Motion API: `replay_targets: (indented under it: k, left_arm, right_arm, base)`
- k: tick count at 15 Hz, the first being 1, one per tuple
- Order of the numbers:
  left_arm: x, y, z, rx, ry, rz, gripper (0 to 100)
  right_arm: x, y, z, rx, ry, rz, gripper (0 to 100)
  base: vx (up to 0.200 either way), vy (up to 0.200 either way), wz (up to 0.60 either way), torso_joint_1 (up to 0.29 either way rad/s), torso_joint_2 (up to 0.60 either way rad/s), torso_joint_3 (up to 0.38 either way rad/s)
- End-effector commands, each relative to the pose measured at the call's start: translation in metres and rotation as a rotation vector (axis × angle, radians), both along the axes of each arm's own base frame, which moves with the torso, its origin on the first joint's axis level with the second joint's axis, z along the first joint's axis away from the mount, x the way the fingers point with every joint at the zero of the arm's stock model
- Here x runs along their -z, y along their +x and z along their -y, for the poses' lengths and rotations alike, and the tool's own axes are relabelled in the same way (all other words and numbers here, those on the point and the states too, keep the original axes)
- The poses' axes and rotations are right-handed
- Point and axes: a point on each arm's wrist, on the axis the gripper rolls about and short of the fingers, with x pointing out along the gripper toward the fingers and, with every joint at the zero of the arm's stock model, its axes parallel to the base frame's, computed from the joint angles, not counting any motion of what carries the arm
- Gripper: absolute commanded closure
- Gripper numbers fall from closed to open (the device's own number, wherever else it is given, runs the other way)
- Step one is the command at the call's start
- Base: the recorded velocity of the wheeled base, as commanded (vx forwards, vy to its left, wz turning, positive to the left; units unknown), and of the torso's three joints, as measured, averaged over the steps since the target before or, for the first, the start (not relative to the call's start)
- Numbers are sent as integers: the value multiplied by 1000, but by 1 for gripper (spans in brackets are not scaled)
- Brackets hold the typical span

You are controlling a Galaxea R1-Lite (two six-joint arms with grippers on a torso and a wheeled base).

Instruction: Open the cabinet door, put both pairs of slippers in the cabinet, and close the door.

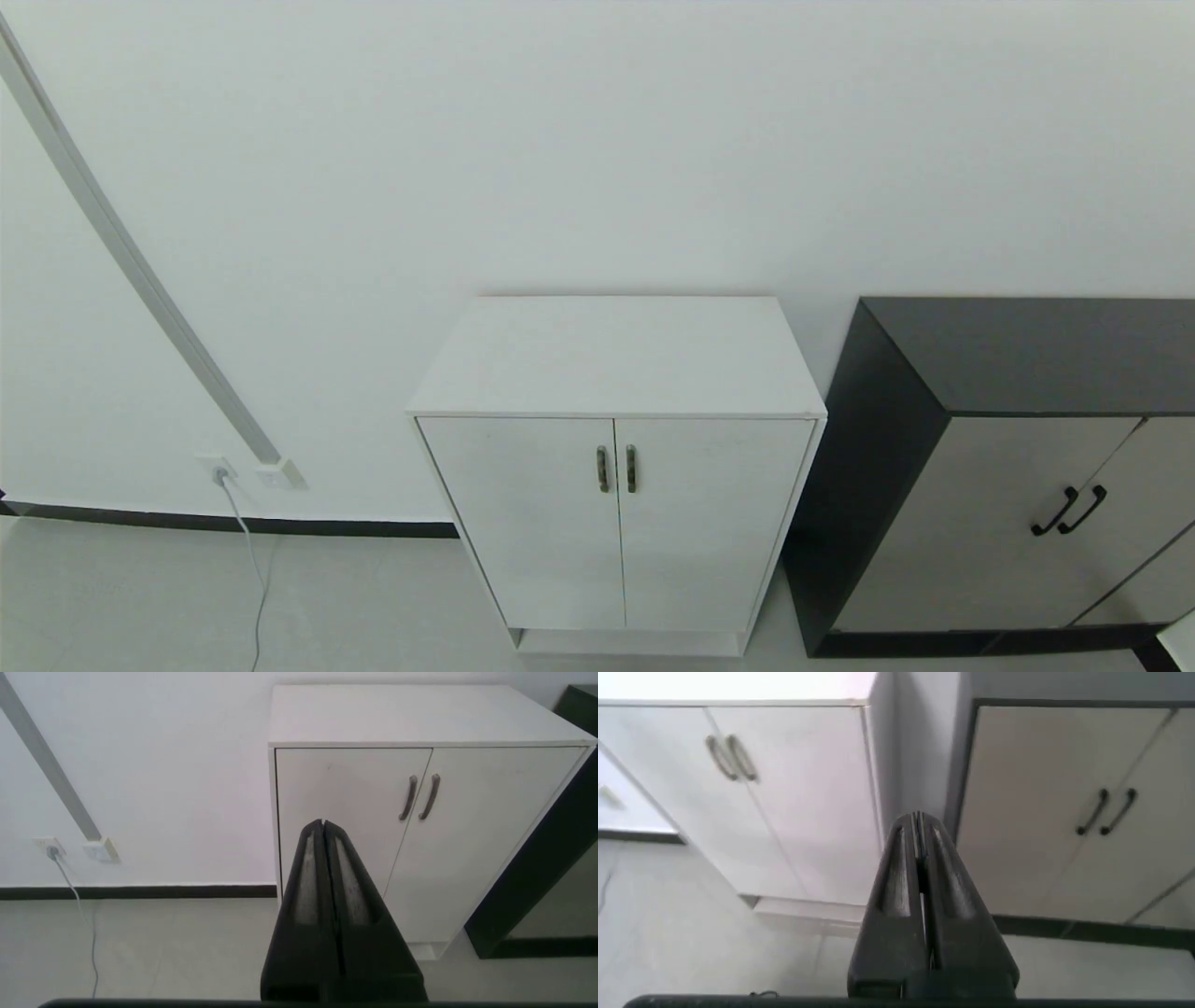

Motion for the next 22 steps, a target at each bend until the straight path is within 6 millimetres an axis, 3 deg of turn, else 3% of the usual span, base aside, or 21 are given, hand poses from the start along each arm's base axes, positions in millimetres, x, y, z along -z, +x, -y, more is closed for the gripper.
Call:
replay_targets:
  k: [1, 4, 11, 22]
  left_arm:
    - [0, 0, 0, 0, 0, -1, 100]
    - [0, 0, 0, -2, 0, -1, 100]
    - [0, 0, 0, 0, 0, -1, 100]
    - [0, 0, 0, -2, 1, -1, 100]
  right_arm:
    - [0, 0, -1, 46, -1, -3, 100]
    - [2, -8, -1, 55, 1, 103, 100]
    - [1, -8, 2, 180, 77, 115, 100]
    - [1, -8, 2, 178, 71, 114, 100]
  base:
    - [0, 0, 0, 0, 0, 0]
    - [0, 0, 0, 0, 0, 0]
    - [0, 0, 0, 0, 0, 0]
    - [0, 0, 0, 0, 0, 0]
